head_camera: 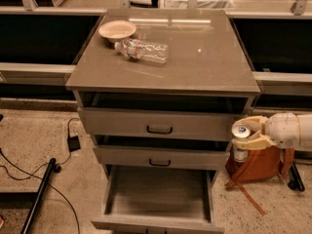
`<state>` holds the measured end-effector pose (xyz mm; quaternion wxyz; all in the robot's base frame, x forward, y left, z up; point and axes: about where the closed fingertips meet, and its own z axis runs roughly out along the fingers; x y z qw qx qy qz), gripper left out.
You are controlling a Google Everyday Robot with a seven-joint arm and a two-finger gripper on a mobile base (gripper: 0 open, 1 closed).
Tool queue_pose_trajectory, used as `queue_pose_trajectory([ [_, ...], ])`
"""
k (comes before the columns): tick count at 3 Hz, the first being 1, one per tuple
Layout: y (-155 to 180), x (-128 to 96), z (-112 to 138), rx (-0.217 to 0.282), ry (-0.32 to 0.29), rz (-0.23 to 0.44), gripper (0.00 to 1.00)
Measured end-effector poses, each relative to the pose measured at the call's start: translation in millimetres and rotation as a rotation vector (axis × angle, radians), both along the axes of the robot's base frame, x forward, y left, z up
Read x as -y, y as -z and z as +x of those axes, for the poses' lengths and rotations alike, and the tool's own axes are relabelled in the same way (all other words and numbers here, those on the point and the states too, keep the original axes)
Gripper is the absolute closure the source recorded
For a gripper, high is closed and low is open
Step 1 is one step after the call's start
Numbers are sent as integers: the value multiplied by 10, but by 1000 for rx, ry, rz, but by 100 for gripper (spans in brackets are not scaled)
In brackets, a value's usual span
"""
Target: Place redbull can into bottom drawer
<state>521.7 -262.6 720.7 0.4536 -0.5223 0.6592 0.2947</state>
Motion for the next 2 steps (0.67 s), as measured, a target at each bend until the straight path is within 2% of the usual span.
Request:
queue_pose_trajectory([
  [1, 692, -22, -180, -40, 11, 102, 100],
  [2, 1471, -45, -377, -80, -5, 180, 100],
])
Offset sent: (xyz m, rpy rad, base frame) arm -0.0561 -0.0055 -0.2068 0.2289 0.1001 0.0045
